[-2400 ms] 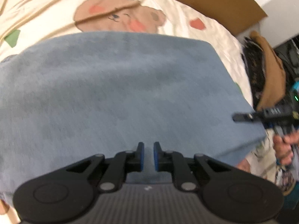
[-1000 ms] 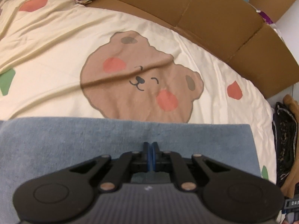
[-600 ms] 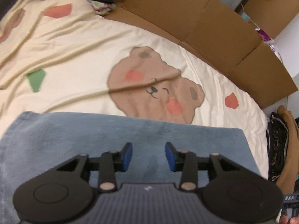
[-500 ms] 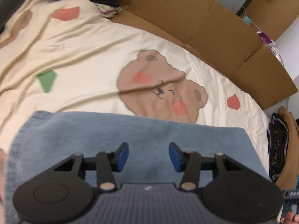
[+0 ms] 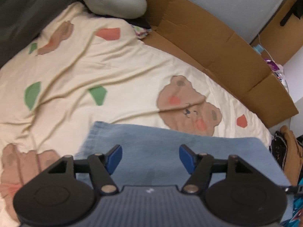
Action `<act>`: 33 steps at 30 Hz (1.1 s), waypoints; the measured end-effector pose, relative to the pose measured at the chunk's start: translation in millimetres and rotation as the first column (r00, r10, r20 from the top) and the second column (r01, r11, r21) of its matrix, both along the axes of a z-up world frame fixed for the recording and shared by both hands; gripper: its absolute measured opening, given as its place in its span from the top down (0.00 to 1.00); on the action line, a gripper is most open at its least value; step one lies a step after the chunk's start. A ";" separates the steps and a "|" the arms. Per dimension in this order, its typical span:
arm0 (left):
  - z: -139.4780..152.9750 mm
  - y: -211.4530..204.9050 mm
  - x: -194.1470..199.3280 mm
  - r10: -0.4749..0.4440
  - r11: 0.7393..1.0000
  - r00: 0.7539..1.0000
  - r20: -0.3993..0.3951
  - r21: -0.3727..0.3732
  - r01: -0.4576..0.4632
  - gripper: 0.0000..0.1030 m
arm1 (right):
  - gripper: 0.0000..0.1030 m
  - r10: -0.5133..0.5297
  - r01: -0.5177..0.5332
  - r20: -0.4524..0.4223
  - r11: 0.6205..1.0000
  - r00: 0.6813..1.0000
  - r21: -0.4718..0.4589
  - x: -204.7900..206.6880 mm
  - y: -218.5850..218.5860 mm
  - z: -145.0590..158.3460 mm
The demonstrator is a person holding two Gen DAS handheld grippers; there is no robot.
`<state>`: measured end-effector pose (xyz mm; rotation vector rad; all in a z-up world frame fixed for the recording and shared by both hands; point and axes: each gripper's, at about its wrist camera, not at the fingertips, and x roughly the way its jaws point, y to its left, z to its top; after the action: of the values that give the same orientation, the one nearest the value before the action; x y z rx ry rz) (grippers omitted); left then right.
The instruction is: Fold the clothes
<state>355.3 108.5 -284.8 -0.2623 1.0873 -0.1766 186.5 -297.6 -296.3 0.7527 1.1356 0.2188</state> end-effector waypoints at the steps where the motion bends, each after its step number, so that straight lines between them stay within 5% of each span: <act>1: 0.4 4.8 -3.3 0.003 1.000 1.000 -0.003 0.003 -0.003 0.32 | 0.94 0.005 -0.005 0.000 1.000 1.000 -0.009 1.0 3.9 6.5; 16: -17.7 54.2 -65.7 0.026 0.999 0.994 -0.107 0.028 -0.023 0.31 | 0.94 0.095 -0.096 -0.014 0.987 0.995 -0.126 25.7 56.6 78.7; 26: -36.3 61.9 -95.2 0.031 0.999 0.988 -0.148 0.015 -0.029 0.31 | 0.94 0.232 -0.246 -0.083 0.936 0.969 -0.253 39.3 105.7 112.2; 33: -37.3 70.0 -105.0 0.048 0.999 0.987 -0.154 0.013 -0.046 0.31 | 0.94 0.289 -0.293 -0.057 0.907 0.956 -0.302 40.4 137.6 124.5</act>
<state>250.4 178.5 -322.1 -0.2967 1.2337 -0.1105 226.9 -159.9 -171.8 0.3054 1.2557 0.2807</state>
